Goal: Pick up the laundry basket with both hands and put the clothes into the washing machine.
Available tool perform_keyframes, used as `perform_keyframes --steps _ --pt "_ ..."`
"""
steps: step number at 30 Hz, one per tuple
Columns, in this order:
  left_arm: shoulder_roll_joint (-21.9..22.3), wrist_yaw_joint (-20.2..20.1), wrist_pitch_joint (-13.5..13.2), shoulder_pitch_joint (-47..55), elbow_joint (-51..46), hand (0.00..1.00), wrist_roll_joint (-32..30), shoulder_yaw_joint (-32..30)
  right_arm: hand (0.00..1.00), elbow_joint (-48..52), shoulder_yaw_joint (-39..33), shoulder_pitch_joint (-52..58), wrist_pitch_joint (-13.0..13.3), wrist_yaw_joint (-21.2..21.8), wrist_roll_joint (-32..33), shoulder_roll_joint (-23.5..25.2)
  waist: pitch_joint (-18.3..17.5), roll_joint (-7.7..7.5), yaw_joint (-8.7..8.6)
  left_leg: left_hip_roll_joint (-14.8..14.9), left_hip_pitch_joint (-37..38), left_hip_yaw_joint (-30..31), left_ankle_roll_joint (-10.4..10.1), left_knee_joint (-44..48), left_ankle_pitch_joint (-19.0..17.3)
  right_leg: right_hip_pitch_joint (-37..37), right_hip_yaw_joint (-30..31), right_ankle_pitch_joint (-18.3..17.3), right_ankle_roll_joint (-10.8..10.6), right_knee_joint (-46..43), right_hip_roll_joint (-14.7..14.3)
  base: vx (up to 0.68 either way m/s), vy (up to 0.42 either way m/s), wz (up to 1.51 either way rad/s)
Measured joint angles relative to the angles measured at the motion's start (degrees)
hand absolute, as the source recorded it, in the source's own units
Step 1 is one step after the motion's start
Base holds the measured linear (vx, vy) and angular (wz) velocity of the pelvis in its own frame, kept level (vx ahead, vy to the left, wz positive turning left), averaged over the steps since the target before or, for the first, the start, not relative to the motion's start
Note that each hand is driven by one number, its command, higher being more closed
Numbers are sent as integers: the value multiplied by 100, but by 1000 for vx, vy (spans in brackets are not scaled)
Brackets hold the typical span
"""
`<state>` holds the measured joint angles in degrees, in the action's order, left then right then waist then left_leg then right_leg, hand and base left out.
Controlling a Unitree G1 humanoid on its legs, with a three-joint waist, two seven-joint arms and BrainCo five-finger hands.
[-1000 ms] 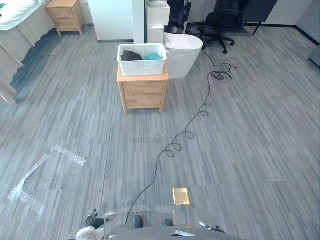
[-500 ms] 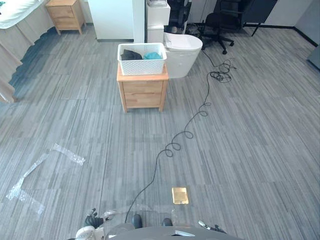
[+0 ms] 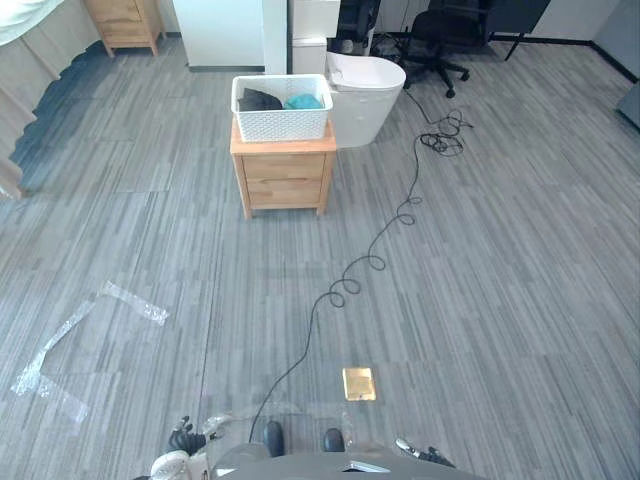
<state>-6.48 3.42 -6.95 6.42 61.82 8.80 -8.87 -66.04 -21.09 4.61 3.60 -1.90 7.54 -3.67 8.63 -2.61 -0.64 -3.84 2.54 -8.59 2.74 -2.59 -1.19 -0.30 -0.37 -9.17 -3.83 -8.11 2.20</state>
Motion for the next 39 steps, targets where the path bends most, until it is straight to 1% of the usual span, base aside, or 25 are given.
perform_keyframes --steps 1,2,5,7,10,11,13,14,16,18,19,20,21,22,24,27,29,30,31,33,34,35,36,38,39 --pt "-14 -4 -3 9 -104 0 7 -4 0 0 -85 22 -2 0 3 27 83 -37 12 -41 -144 -96 21 461 -281 -136 -84 -310 -431 -496 182 72 30 47" --pt "51 2 -2 -10 -157 0 9 -10 0 -2 -178 75 -7 3 4 15 96 -1 21 -19 -195 -100 50 631 -410 -312 -84 -356 -531 -976 163 105 50 18" --pt "56 3 21 49 -139 0 1 -21 0 277 -230 21 7 7 170 29 249 156 18 128 -92 -116 199 1099 -909 -1752 -105 -186 -317 -3992 201 137 78 -2" --pt "34 3 31 43 -136 0 -10 -145 0 277 -249 8 12 -1 189 92 287 61 35 135 261 -123 154 955 -1030 -2055 -321 -375 -218 -4258 238 265 77 -13" --pt "80 3 31 -190 -72 0 -18 -224 0 275 -269 -54 23 0 232 69 291 124 -72 235 542 -90 -1 808 -1243 -2385 -352 -355 -5 -2585 -68 397 42 -5" --pt "86 3 29 -272 -54 0 -25 -223 0 274 -267 -78 23 0 232 67 300 137 -95 246 594 -70 -25 737 -1262 -2471 -337 -145 3 -2045 -155 468 17 12" --pt "88 2 25 -450 -38 0 -122 -221 0 263 -281 -71 8 -1 233 84 322 147 -257 228 924 110 -224 475 -1368 -2596 -355 820 -47 -215 -281 570 -12 44" --pt "105 -4 19 -468 -37 0 -129 -223 0 260 -301 -54 -4 -1 234 90 328 156 -302 227 1060 190 -318 475 -1423 -2593 -348 902 27 -130 -280 797 -115 78" --pt "241 -4 6 -433 -56 0 -177 -390 0 267 -486 97 -3 8 231 136 320 173 -329 254 1381 456 -685 1000 -1653 -2408 -259 1562 608 -405 -330 772 -178 57" --pt "502 5 3 -409 -125 0 -179 -684 0 429 -637 82 4 20 227 79 299 445 -288 594 911 380 -763 2572 -1597 -2269 -337 1365 622 -878 -486 661 -189 18" --pt "708 -3 6 -403 -212 0 -181 -987 0 696 -668 50 22 19 227 76 357 705 -293 974 114 264 -710 4482 -837 -2026 -440 1039 796 -933 -706 731 -214 8" --pt "750 -2 6 -396 -234 0 -181 -1085 0 738 -668 35 24 20 227 76 367 734 -276 1074 -65 219 -700 4845 -524 -1956 -417 990 859 -938 -757 732 -209 -13" --pt "828 -2 17 -379 -293 0 -175 -1354 0 846 -653 -10 25 3 196 69 425 738 -200 1565 -691 22 -732 6387 226 -1548 -338 789 1224 -993 -942 684 -205 -32" --pt "824 1 20 -377 -355 0 -162 -1342 0 861 -578 -12 14 -7 228 98 542 616 -120 1767 -993 -163 -587 7285 64 -1070 -248 616 1487 -1018 -979 524 -160 -35" --pt "774 6 1 -366 -632 0 -99 -1228 0 861 -394 -42 13 -77 229 115 542 417 63 1817 -1429 -307 -533 7781 -298 -418 20 430 1555 -795 -936 651 -167 -47" --pt "708 4 -79 -371 -742 0 -33 -997 0 901 -101 -303 44 -98 228 86 538 363 131 1721 -2243 -365 -537 6984 -735 260 340 194 1565 -378 -901 584 -14 -52" --pt "612 6 -123 -373 -809 0 121 -716 0 900 21 -475 92 -119 258 70 559 279 166 1305 -2486 -342 -586 4792 -983 727 502 -14 1426 -214 -641 641 135 -39" --pt "595 9 -126 -370 -813 0 119 -643 0 906 51 -481 125 -118 313 56 552 270 167 1184 -2471 -292 -637 4016 -927 835 545 -79 1354 -177 -566 439 113 -43" --pt "620 9 -118 -314 -803 0 119 -595 0 894 -17 -515 144 -124 365 28 503 322 186 989 -2273 -107 -722 2355 -610 1025 687 -167 1196 -109 -494 449 136 -47" --pt "691 9 -108 -217 -638 0 135 -551 0 880 21 -469 199 -119 363 -129 309 613 237 932 -1997 202 -652 1235 -78 1252 936 -350 884 -180 -616 611 266 -78" --pt "673 8 -98 -212 -565 0 170 -575 0 869 21 -456 203 -122 359 -126 276 611 245 879 -1975 244 -539 1259 356 1294 1042 -435 777 -304 -591 758 441 -65" --pt "580 8 -96 -223 -425 0 187 -596 0 806 9 -395 224 -112 355 -90 110 454 204 706 -1892 216 -282 1288 613 1097 1094 -557 582 -871 -452 755 413 -19" --pt "452 -11 -98 -242 -371 0 214 -603 0 624 -81 -360 237 -114 346 -20 48 130 145 446 -1684 182 -175 1292 406 659 1049 -634 202 -2022 -263 726 362 5" --pt "298 -7 -77 -279 -262 0 225 -548 0 407 -239 -311 218 -118 350 113 70 -75 24 175 -1298 189 -22 1394 159 79 1037 -287 -971 -3856 -80 567 173 34" --pt "263 -4 -36 -286 -179 0 223 -461 0 372 -204 -287 202 -109 348 134 67 -89 -23 145 -1030 218 27 1398 52 -138 897 -295 -1050 -4502 -26 602 182 25"
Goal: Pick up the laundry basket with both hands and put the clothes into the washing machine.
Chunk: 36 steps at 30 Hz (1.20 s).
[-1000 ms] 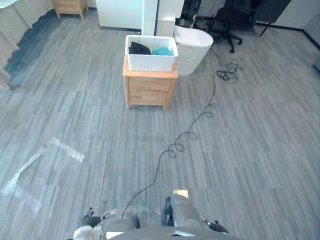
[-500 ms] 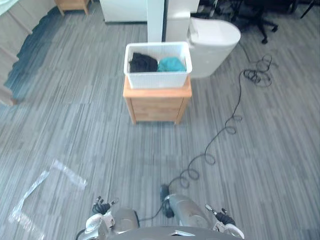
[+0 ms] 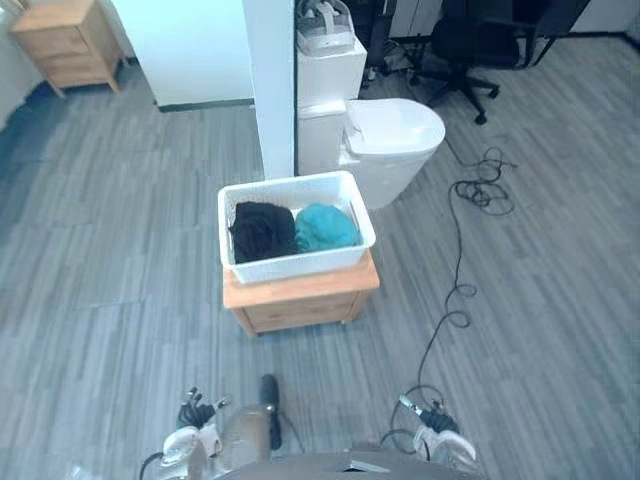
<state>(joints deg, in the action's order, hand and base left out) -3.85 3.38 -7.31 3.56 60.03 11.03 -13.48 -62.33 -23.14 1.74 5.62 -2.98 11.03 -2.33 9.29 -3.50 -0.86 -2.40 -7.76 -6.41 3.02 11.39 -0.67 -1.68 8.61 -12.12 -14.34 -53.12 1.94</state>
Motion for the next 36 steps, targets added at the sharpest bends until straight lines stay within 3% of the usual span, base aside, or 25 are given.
perform_keyframes --steps 1,2,3,4,7,8,9,11,15,20,22,24,27,30,33,36 --pt "-26 5 2 16 61 0 -4 101 0 15 38 50 -30 25 5 24 72 112 11 -1 441 1 2 -183 -19 -184 -241 -173 344 -234 105 465 146 5" --pt "-23 4 1 34 63 0 -6 131 0 43 39 35 -38 47 6 -8 86 172 12 19 671 -10 2 -311 -19 -244 -381 -264 520 -151 172 329 116 -10" --pt "-9 4 1 50 62 0 -10 147 0 84 115 3 -27 47 -5 -69 53 282 17 73 1007 -51 -6 -591 -26 -359 -640 -437 811 350 262 283 78 -16" --pt "-12 7 -9 44 12 0 -10 156 0 90 141 -73 -17 46 -2 -49 39 404 34 140 1194 -108 -45 -789 -51 -558 -780 -555 897 1099 292 324 46 -15" --pt "-33 9 -23 30 -76 0 -11 232 0 56 234 -193 -26 51 -2 -22 25 393 17 232 1299 -131 -201 -851 -247 -755 -798 -302 898 2902 321 263 -44 8" --pt "-51 7 -19 37 -73 0 -15 231 0 39 209 -141 -41 48 -10 -16 -11 215 5 161 1339 -119 -271 -811 -381 -767 -722 364 979 3511 412 232 -153 33" --pt "-56 14 -10 40 -25 0 -54 204 0 -32 172 -58 -63 38 -19 -36 25 83 23 87 1456 -49 -349 -740 -550 -732 -654 772 800 3570 541 239 -187 28" --pt "188 18 -2 154 -9 0 -122 101 0 -65 20 37 -80 4 -19 -146 -62 295 28 305 1478 17 -487 -640 -643 -567 -774 738 878 3702 372 223 -205 9" --pt "312 14 -4 160 84 0 -315 -14 0 -78 -80 144 -82 -12 -24 -280 -146 498 -28 583 1485 188 -630 -813 -663 -417 -1028 706 963 3941 125 143 -169 17" --pt "311 109 -4 184 128 0 -213 -474 0 140 -213 172 -47 -213 -16 -253 -126 453 37 621 1437 214 -659 -959 -624 -420 -1095 727 1032 4113 77 18 -37 6" --pt "309 217 -3 231 7 0 325 -1287 0 938 -430 375 -26 -399 16 -85 -123 441 36 611 1364 186 -654 -1005 -622 -456 -1072 783 1024 4194 79 18 18 -2" --pt "318 372 -5 431 -610 0 880 -2095 0 2046 -465 751 -29 -530 48 87 -123 395 34 605 1333 159 -658 -1056 -625 -531 -1055 769 1019 4181 78 48 21 -5" --pt "252 682 -72 817 -2393 0 1709 -3270 0 4240 -568 1349 -24 -589 -5 172 -150 362 44 595 1292 136 -680 -1050 -668 -676 -996 620 1030 3985 80 85 10 -4" --pt "172 846 -101 1012 -4292 0 1758 -3778 0 5667 -921 1450 -44 -574 -195 130 -151 380 45 594 1350 108 -706 -1032 -694 -683 -975 563 1046 3970 74 129 12 -5" --pt "-36 907 -107 938 -5648 0 1723 -3809 0 6585 -1014 1310 -106 -444 -343 -180 -102 467 27 588 1334 127 -709 -931 -775 -648 -957 569 1050 4013 82 81 22 -5" --pt "-803 900 -186 395 -6001 0 1821 -3433 0 6873 -1052 907 -137 -330 -415 -833 69 563 -78 526 1005 186 -668 -574 -896 -809 -984 581 1054 3948 178 -7 37 8"
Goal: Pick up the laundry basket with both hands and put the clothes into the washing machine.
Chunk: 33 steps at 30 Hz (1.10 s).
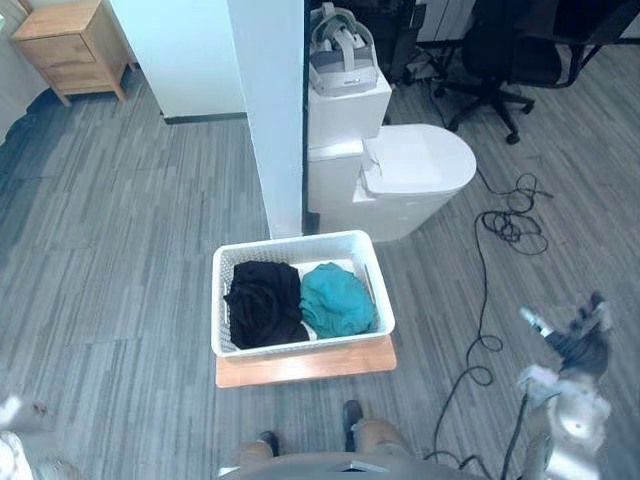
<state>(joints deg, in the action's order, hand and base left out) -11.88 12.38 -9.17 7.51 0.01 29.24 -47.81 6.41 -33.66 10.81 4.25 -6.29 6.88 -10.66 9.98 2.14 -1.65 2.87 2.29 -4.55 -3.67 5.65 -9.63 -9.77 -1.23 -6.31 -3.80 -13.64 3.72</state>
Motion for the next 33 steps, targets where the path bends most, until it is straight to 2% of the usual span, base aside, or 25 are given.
perform_keyframes --steps 2,3,5,6,9,12,14,16,22,24,27,33 --pt "-773 -78 4 -389 82 0 299 652 0 -47 222 -376 -57 1 199 -592 283 47 -36 -50 -364 12 44 272 -28 -262 6 94 30 -83 52 -94 24 6" --pt "-1612 -215 51 -887 484 0 545 1343 0 -185 615 -681 -75 18 468 -1170 430 43 -39 -96 -779 15 48 501 -29 -589 27 188 18 -110 92 -161 24 2" --pt "-2365 -370 222 -1697 1282 0 601 2172 0 -355 1041 -1213 -94 88 759 -1609 673 59 -42 -97 -1018 15 51 658 -27 -749 50 333 19 -67 93 -211 4 -5" --pt "-2615 -432 324 -2208 1767 0 604 2589 0 -356 1278 -1565 -92 104 959 -1747 837 66 -87 -95 -1150 15 52 779 -28 -819 60 413 27 -40 93 -197 -9 -6" --pt "-2922 -630 672 -2954 2487 0 649 3521 0 -357 1614 -2172 -86 82 1203 -2118 1100 78 -178 -101 -1497 2 90 938 -5 -1074 99 601 27 33 93 -131 -1 -6" --pt "-2928 -854 887 -3238 2841 0 814 4442 0 -256 1790 -2347 -77 -70 1424 -2270 1331 78 -169 -111 -1676 -111 142 948 33 -1387 220 632 25 -116 95 -111 -7 -14" --pt "-2912 -947 1033 -3263 3063 0 962 4855 0 -25 1998 -2290 -74 -192 1602 -2262 1442 82 -169 -83 -1820 -220 138 1034 30 -1573 291 631 25 -212 84 -65 -24 -18" --pt "-2836 -953 1062 -3321 3107 0 1067 5056 0 281 2020 -2174 -68 -261 1637 -2252 1594 87 -157 -52 -1878 -330 129 1089 22 -1654 337 631 25 -287 76 -63 -30 -11" --pt "-2680 -835 1070 -3342 2940 0 1786 5307 0 943 1986 -1755 -6 -680 1583 -2117 1626 94 -126 97 -2201 -525 124 1472 -118 -1868 356 642 29 -393 6 -55 -14 -5" --pt "-2720 -672 1036 -3251 2345 0 2093 5304 0 1076 1909 -1654 2 -938 1524 -2021 1626 94 -26 131 -2253 -654 123 1526 -123 -1918 370 650 32 -422 4 -42 2 -1" --pt "-2809 -598 996 -3025 1794 0 2135 5293 0 1363 1873 -1573 61 -1126 1497 -1835 1625 96 18 152 -2327 -709 122 1583 -122 -1977 370 666 34 -444 3 -14 2 0" --pt "-2807 -535 1010 -2760 1648 0 1990 5291 0 1530 1875 -1579 127 -1145 1342 -1802 1625 96 64 200 -2447 -841 115 1674 -128 -2077 385 699 36 -471 -3 0 0 0"
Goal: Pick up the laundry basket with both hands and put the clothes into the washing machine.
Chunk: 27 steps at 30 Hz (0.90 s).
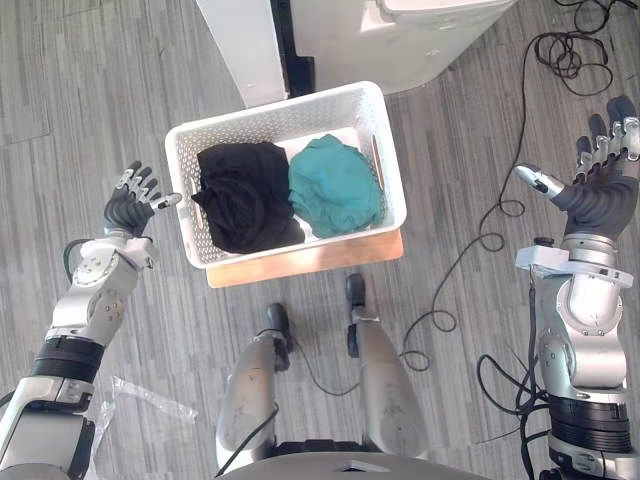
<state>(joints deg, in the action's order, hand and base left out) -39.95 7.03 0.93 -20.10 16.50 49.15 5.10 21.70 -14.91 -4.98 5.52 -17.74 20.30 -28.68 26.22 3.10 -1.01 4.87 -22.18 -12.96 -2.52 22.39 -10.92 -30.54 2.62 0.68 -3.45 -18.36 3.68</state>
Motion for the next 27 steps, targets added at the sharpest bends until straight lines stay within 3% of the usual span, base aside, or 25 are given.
perform_keyframes --steps 4,7,15,21,27 --pt "103 -79 57 -139 595 0 -241 -86 0 43 7 -148 62 10 2 2 0 0 7 63 -204 -166 -16 91 -17 -171 25 74 8 10 -15 -25 4 -3" --pt "435 -152 152 -240 1069 0 -339 -232 0 45 5 -221 106 12 10 2 -1 0 2 83 -277 -170 -16 151 -17 -200 16 103 7 20 -19 0 0 0" --pt "873 -255 257 -605 1966 0 -1136 -1237 0 389 -242 -363 303 27 7 111 -2 -2 49 179 -477 -210 -8 253 -17 -283 16 264 26 188 -89 4 -2 -2" --pt "885 -377 291 -1222 2015 0 -1166 -1095 0 412 -243 -638 341 26 10 107 -2 -2 48 223 -615 -270 18 292 0 -336 39 434 25 377 -111 4 -15 -4" --pt "468 -359 257 -1542 969 0 -1098 -12 0 442 -218 -467 398 30 19 107 -2 -4 53 242 -716 -298 22 382 -2 -324 35 576 10 538 -109 -2 -10 -1"
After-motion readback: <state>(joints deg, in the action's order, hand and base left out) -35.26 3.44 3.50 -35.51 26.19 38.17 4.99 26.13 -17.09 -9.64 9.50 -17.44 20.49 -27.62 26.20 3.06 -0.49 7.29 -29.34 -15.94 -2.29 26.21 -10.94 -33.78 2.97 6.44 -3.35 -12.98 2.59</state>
